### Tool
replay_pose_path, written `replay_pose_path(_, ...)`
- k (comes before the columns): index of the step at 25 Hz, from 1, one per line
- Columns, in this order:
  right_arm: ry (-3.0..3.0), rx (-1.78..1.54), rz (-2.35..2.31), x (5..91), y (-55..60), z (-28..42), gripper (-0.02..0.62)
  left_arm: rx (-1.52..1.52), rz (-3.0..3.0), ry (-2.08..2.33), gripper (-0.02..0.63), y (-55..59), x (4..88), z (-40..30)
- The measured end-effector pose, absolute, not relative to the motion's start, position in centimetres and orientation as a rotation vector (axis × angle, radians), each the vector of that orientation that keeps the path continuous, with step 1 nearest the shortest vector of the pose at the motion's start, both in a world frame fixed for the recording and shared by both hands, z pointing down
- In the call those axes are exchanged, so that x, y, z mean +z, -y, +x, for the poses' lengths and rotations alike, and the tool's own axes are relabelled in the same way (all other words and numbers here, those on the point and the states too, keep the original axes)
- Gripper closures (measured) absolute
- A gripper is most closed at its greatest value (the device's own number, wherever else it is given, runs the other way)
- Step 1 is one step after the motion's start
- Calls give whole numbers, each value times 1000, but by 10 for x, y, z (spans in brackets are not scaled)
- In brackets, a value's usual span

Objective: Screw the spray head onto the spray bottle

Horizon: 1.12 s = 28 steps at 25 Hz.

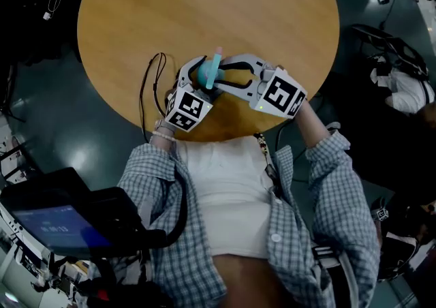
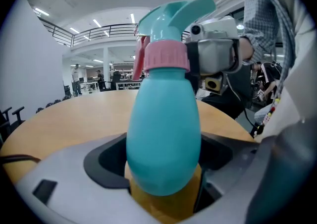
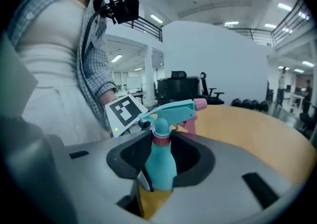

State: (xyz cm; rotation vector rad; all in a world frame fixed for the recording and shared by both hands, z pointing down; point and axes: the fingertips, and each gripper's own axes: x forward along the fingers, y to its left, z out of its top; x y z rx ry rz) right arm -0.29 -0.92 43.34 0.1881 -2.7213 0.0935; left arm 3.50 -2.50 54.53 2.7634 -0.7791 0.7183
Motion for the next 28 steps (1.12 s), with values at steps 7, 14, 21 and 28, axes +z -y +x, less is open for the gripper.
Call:
replay_pose_path(7,2564,-49,777,431,9,0,487,711,2746,815,196,29,546,32)
replay_pose_path(14,2451,148,1250,428,18,7,500,704,2725,846,196,38,544,39)
replay_pose_path(21,2521,272,1269,424,17,11,512,702,2722,848,196,41,543,41)
replay_pose_path(28,2676,219,846,415,3,17,512,695,2733,835,196,39,544,41)
